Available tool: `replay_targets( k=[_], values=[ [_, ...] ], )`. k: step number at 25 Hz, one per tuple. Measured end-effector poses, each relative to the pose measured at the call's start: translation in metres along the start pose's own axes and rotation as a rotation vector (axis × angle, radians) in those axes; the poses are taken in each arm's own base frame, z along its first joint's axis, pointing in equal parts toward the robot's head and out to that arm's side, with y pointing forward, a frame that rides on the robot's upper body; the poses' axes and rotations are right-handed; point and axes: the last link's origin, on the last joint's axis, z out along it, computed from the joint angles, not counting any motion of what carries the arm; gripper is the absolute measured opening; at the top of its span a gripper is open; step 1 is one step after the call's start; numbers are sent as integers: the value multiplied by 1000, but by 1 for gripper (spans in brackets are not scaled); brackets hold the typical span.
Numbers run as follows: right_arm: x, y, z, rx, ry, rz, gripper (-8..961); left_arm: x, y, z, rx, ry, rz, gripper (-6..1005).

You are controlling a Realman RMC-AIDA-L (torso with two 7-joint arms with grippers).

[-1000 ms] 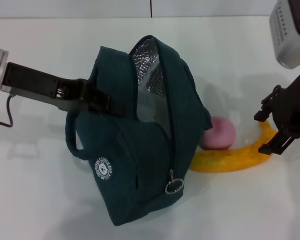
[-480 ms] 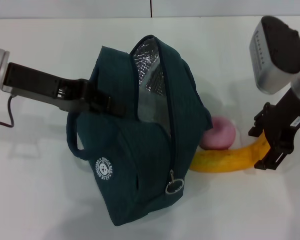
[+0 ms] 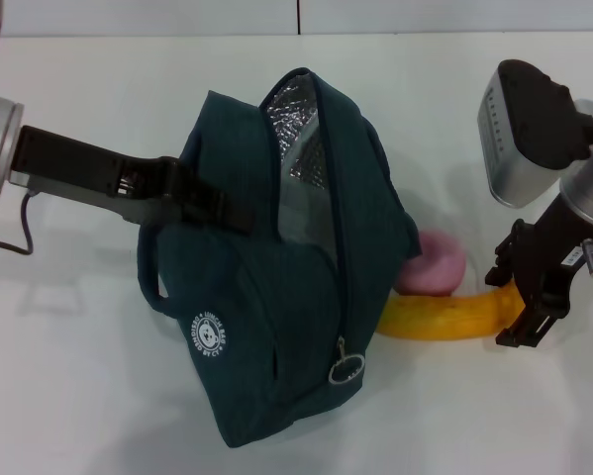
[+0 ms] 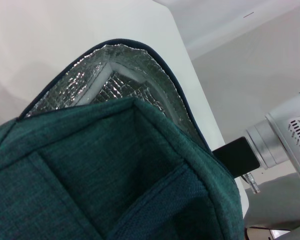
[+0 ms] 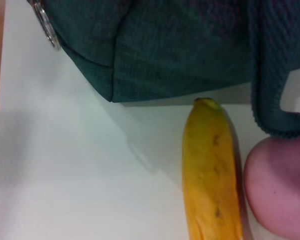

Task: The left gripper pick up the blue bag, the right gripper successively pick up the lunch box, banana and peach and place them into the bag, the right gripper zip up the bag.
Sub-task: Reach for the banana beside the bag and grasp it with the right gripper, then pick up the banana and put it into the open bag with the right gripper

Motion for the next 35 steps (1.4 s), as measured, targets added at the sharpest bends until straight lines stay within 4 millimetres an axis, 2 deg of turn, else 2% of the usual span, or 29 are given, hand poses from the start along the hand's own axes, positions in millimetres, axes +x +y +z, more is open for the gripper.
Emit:
replay_targets(
  k=[3,14,18,28,35],
  values=[
    [0,0,0,1,5,1,815,0,0,0,0,0,0,40],
    [2,9,-2,-24,69,-43,466,0,0,-1,1,-1,3,41],
    [8,16,-14,-12,57,-55,442,-3,-1,-5,-8,10,-2,42],
    [38,25,-60,58,-77,30,435,-4,-2,-6,-10,14,-2,42],
    [64,20,-95,146,-236,159,434,-6,-2,-6,-12,16,-5,42]
  ],
)
